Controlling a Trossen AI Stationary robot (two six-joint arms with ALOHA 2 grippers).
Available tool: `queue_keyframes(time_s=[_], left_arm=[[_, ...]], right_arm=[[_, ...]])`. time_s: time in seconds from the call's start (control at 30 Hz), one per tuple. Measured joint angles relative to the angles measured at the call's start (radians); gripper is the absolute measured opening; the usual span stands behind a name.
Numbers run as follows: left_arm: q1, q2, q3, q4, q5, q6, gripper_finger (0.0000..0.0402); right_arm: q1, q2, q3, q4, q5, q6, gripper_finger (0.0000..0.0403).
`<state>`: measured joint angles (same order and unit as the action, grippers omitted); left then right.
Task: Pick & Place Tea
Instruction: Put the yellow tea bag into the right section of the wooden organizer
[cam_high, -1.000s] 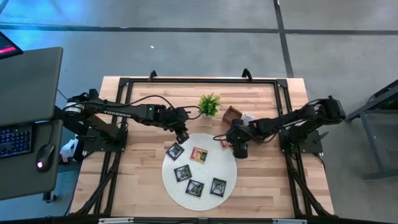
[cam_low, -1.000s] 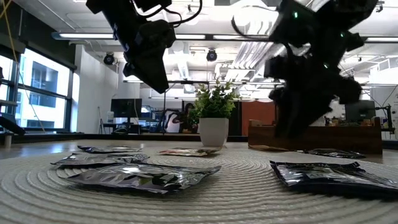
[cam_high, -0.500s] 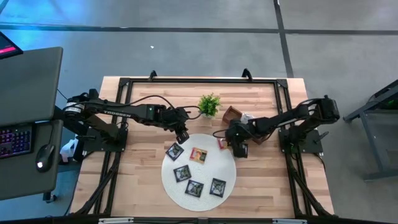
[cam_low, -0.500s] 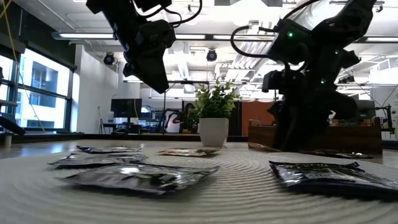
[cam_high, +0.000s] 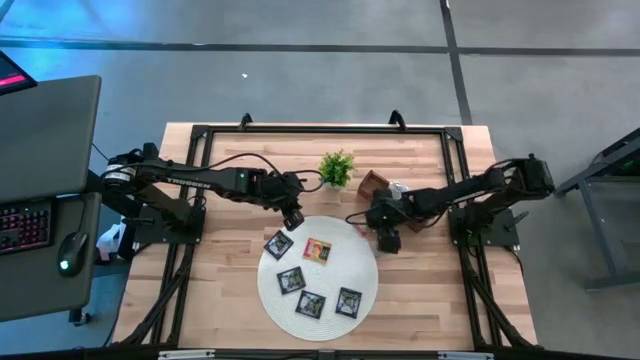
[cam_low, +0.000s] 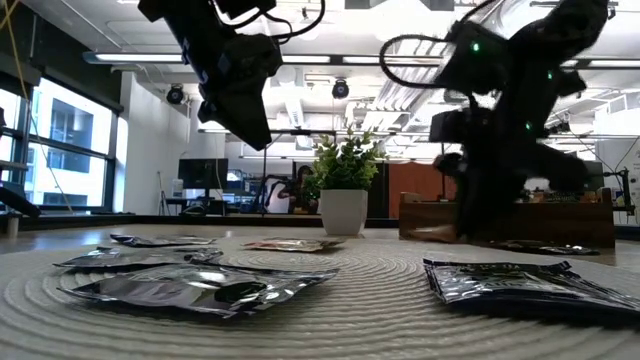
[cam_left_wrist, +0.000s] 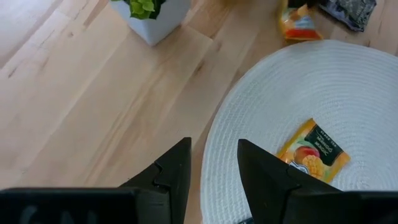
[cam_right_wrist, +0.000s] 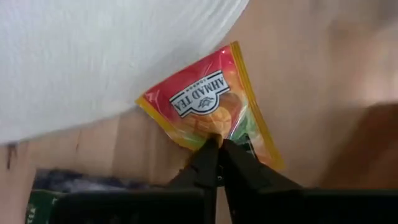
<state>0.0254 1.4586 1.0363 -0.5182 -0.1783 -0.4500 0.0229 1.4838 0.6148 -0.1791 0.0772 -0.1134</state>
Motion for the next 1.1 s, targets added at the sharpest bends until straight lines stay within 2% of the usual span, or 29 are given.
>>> queue_keyframes(time_s=[0.1,0.2,0.3,0.43,0.6,0.77,0.87,0.97,1.1], left_arm=[[0.000,0.000,0.000,-0.001,-0.005,0.000,0.0129],[0.000,0.000,0.000,-0.005,-0.006,0.003,0.0129],[0.000,0.000,0.000,-0.005,-0.009,0.016,0.0129],[0.000,0.000,0.000,-0.004,-0.014,0.018,0.0129],[0.000,0.000,0.000,-0.002,-0.015,0.018,0.0129],[0.000,0.000,0.000,-0.002,-0.015,0.018,0.0129],[0.000,0.000,0.000,-0.002,-0.016,0.018,0.0129],[0.000,0.000,0.000,-0.002,-0.016,0.018,0.0129],[0.000,0.000,0.000,-0.001,-0.016,0.018,0.0129]], right_arm=[[0.047,-0.063,0.079,-0.143,0.120,-0.050,0.0027],[0.116,-0.082,0.186,-0.410,0.268,-0.077,0.0022],[0.177,-0.085,0.318,-0.701,0.370,-0.069,0.0007],[0.210,-0.067,0.425,-1.097,0.386,-0.006,0.0014],[0.209,-0.068,0.402,-1.348,0.347,0.048,0.0015],[0.210,-0.068,0.281,-1.321,0.331,0.104,0.0004],[0.221,-0.068,0.228,-1.268,0.388,0.101,0.0006],[0.227,-0.068,0.229,-1.268,0.455,0.120,0.0010],[0.228,-0.068,0.257,-1.259,0.491,0.114,0.0008]])
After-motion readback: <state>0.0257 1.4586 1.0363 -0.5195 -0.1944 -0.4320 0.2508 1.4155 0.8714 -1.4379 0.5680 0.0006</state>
